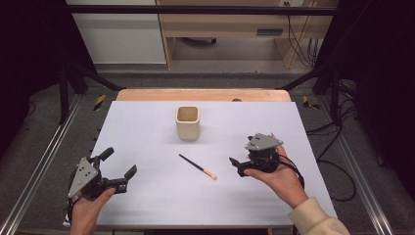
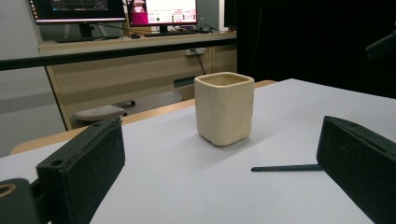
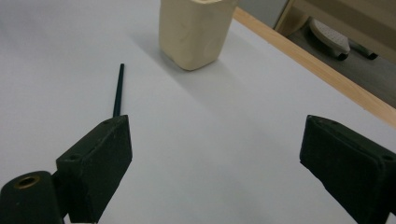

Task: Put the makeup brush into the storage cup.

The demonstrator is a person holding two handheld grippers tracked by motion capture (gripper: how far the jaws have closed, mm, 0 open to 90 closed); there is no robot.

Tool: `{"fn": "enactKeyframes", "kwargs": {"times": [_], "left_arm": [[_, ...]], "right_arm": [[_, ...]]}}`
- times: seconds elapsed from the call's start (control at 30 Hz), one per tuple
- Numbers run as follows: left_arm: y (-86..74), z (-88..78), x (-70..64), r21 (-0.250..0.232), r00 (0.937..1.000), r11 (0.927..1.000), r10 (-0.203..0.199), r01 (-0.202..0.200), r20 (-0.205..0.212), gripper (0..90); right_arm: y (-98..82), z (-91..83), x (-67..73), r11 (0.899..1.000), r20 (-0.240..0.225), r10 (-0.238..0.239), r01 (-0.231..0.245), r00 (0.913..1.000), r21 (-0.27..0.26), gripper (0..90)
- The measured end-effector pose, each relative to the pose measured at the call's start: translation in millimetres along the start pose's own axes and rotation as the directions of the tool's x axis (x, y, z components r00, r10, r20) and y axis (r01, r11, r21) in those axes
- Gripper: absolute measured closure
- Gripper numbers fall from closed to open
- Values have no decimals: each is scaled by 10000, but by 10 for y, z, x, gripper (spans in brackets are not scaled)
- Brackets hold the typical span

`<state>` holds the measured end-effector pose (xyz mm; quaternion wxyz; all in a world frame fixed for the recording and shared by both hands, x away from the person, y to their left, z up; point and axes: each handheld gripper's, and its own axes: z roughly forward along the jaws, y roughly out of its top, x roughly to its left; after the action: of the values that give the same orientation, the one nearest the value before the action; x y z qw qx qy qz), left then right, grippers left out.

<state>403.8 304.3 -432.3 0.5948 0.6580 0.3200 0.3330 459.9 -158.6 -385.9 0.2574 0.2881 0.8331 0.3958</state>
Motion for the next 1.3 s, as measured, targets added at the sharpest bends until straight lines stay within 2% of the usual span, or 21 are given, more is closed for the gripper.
{"fn": "enactKeyframes", "kwargs": {"times": [0.1, 0.2, 0.4, 0.7, 0.77, 0.83, 1.03, 1.3], "left_arm": [[0, -18, 19, -33, 10000, 10000, -46, 46, -63, 5], [0, -27, 31, -66, 9999, 9999, -117, 116, -96, 5], [-1, -26, 37, -47, 9999, 9999, -141, 141, -93, 4], [-3, -30, 43, -6, 9998, 9999, -125, 125, -120, 5], [-3, -33, 47, -7, 9998, 9999, -132, 132, -147, 5], [-3, -36, 51, -25, 9998, 9999, -142, 142, -172, 6], [-4, -35, 55, -32, 9998, 9999, -137, 136, -167, 5], [0, -36, 55, -41, 9998, 9999, -148, 148, -141, 6]], "right_arm": [[60, 61, 43, 9997, -117, -187, 189, 9998, 177, 101], [179, 150, 128, 9975, -459, -413, 438, 9981, 549, 109], [362, 207, 177, 9942, -759, -455, 526, 9961, 941, 106], [540, 304, 175, 9884, -902, -484, 607, 9948, 1394, 105], [580, 330, 172, 9844, -884, -490, 630, 9949, 1643, 111], [636, 361, 170, 9800, -955, -285, 466, 9950, 1936, 114], [708, 432, 182, 9740, -1093, -104, 348, 9940, 2237, 116], [758, 569, 236, 9559, -1204, -237, 577, 9924, 2880, 121]]}}
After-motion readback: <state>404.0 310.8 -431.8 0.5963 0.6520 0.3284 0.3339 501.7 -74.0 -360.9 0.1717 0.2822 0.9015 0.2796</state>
